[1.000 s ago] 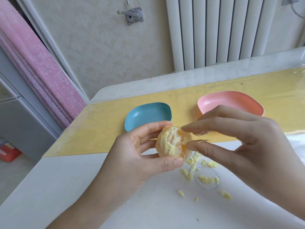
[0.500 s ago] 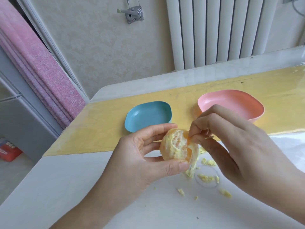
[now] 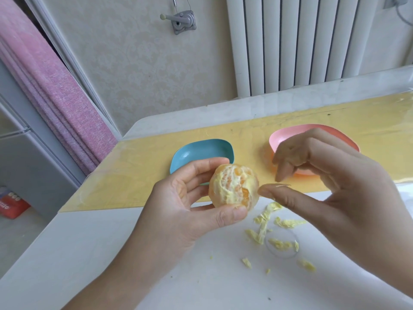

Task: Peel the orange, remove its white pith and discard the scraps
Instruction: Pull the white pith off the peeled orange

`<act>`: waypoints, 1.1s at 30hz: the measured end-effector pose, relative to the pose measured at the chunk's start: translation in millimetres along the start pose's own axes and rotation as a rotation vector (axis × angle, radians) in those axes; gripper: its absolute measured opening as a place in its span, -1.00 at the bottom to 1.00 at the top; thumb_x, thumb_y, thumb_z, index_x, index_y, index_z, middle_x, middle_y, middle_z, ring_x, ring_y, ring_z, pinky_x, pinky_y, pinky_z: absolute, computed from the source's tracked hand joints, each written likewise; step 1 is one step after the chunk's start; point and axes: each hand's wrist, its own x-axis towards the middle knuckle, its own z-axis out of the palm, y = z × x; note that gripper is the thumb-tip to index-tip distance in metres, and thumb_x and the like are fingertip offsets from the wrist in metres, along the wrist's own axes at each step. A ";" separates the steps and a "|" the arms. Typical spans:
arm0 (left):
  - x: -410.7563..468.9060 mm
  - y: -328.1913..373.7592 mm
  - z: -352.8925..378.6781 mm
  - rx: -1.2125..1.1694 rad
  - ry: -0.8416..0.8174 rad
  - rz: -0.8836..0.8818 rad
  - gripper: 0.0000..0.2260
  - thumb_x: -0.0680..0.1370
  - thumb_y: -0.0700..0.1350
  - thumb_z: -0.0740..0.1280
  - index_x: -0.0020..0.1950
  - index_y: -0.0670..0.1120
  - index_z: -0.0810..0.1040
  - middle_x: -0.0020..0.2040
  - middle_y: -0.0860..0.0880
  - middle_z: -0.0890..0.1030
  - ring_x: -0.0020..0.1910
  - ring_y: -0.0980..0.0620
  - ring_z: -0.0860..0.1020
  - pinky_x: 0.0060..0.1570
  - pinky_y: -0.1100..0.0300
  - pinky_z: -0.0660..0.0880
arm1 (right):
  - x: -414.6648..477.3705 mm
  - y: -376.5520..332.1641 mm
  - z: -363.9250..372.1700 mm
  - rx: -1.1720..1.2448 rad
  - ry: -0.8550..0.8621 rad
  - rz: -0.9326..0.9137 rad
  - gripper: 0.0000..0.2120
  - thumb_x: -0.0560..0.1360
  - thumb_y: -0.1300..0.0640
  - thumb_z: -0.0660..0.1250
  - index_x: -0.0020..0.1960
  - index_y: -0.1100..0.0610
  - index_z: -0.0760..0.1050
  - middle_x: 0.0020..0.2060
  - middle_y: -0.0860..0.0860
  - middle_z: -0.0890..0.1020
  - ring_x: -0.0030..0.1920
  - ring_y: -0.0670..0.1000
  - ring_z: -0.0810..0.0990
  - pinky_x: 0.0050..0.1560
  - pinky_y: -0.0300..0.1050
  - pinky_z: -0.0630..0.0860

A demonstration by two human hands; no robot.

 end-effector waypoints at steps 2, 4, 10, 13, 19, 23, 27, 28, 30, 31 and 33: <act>-0.2 0.0 -0.1 0.001 0.002 0.007 -0.45 0.10 -0.11 0.58 0.08 0.07 0.63 0.05 0.00 0.68 0.01 0.04 0.64 -0.15 0.29 0.55 | 0.1 -2.2 0.8 0.006 0.014 -0.017 -0.82 0.40 0.00 0.41 -0.19 0.02 0.42 -0.09 -0.18 0.53 -0.07 -0.01 0.57 -0.10 -0.19 0.49; -1.1 -0.4 0.4 0.009 0.003 0.023 -0.46 0.10 -0.11 0.58 0.07 0.07 0.63 0.03 0.00 0.68 0.00 0.04 0.64 -0.15 0.28 0.56 | -0.3 -4.7 2.5 0.025 0.006 -0.030 -0.83 0.41 0.05 0.41 -0.19 0.05 0.43 -0.06 -0.19 0.56 -0.08 -0.01 0.58 -0.11 -0.20 0.50; -6.7 0.5 7.4 0.192 0.056 0.113 -0.47 0.11 -0.03 0.58 0.06 0.18 0.61 0.00 0.10 0.67 0.00 0.09 0.63 -0.07 0.28 0.56 | -5.0 -9.9 5.7 0.110 0.025 -0.001 -0.76 0.41 0.19 0.45 -0.26 0.07 0.38 -0.10 -0.17 0.63 -0.07 -0.12 0.64 -0.12 -0.30 0.54; -9.8 3.4 9.7 0.281 0.088 0.166 -0.47 0.13 -0.03 0.58 0.06 0.22 0.60 0.00 0.15 0.67 0.03 0.15 0.62 -0.06 0.35 0.54 | -5.0 -10.9 5.7 0.121 0.043 -0.005 -0.77 0.41 0.16 0.40 -0.28 0.08 0.34 -0.14 -0.15 0.63 -0.11 -0.12 0.64 -0.18 -0.27 0.55; -12.4 5.5 12.0 0.365 0.135 0.212 -0.45 0.14 -0.11 0.59 0.07 0.24 0.59 0.00 0.19 0.66 0.04 0.18 0.61 -0.05 0.37 0.54 | -4.2 -10.6 6.5 0.084 0.042 -0.016 -0.66 0.35 0.28 0.45 -0.29 0.05 0.28 -0.19 -0.14 0.61 -0.17 -0.15 0.61 -0.17 -0.43 0.46; -12.5 5.7 12.7 0.360 0.148 0.221 -0.44 0.13 -0.12 0.59 0.08 0.22 0.59 0.00 0.19 0.67 0.04 0.17 0.61 -0.05 0.37 0.54 | -3.5 -10.1 5.0 0.077 0.010 -0.007 -0.67 0.34 0.31 0.43 -0.30 0.05 0.29 -0.23 -0.14 0.59 -0.18 -0.15 0.60 -0.16 -0.46 0.42; -13.0 6.5 13.3 0.339 0.142 0.229 -0.44 0.12 -0.09 0.61 0.07 0.22 0.60 -0.01 0.17 0.67 0.04 0.15 0.62 -0.05 0.35 0.55 | -1.9 -9.1 4.3 0.076 -0.057 -0.028 -0.66 0.32 0.42 0.40 -0.29 0.06 0.32 -0.25 -0.15 0.56 -0.18 -0.17 0.57 -0.19 -0.49 0.36; -13.2 6.8 13.3 0.329 0.139 0.232 -0.45 0.13 -0.06 0.60 0.07 0.22 0.61 0.00 0.16 0.67 0.04 0.14 0.62 -0.05 0.35 0.55 | -2.0 -8.9 4.2 0.066 -0.069 -0.035 -0.65 0.32 0.44 0.39 -0.28 0.06 0.32 -0.24 -0.16 0.55 -0.18 -0.19 0.56 -0.20 -0.50 0.35; -12.9 7.4 13.2 0.294 0.127 0.223 -0.47 0.13 -0.03 0.58 0.08 0.20 0.61 0.01 0.13 0.67 0.04 0.11 0.62 -0.06 0.34 0.56 | -2.4 -9.2 4.0 0.051 -0.075 -0.044 -0.64 0.33 0.45 0.37 -0.26 0.03 0.32 -0.23 -0.17 0.54 -0.17 -0.17 0.56 -0.20 -0.47 0.37; -12.3 7.0 13.1 0.267 0.116 0.212 -0.47 0.13 -0.03 0.58 0.08 0.18 0.61 0.00 0.12 0.67 0.03 0.10 0.62 -0.07 0.32 0.56 | -2.5 -9.6 4.0 0.052 -0.073 -0.047 -0.64 0.34 0.45 0.35 -0.24 0.02 0.32 -0.22 -0.17 0.54 -0.15 -0.13 0.57 -0.20 -0.42 0.40; -10.7 4.7 12.7 0.191 0.091 0.178 -0.47 0.11 -0.04 0.58 0.06 0.16 0.63 -0.01 0.08 0.68 0.00 0.09 0.63 -0.08 0.26 0.57 | -2.8 -9.8 3.0 0.056 -0.073 -0.054 -0.66 0.35 0.44 0.31 -0.23 0.02 0.31 -0.21 -0.16 0.53 -0.14 -0.07 0.57 -0.20 -0.34 0.44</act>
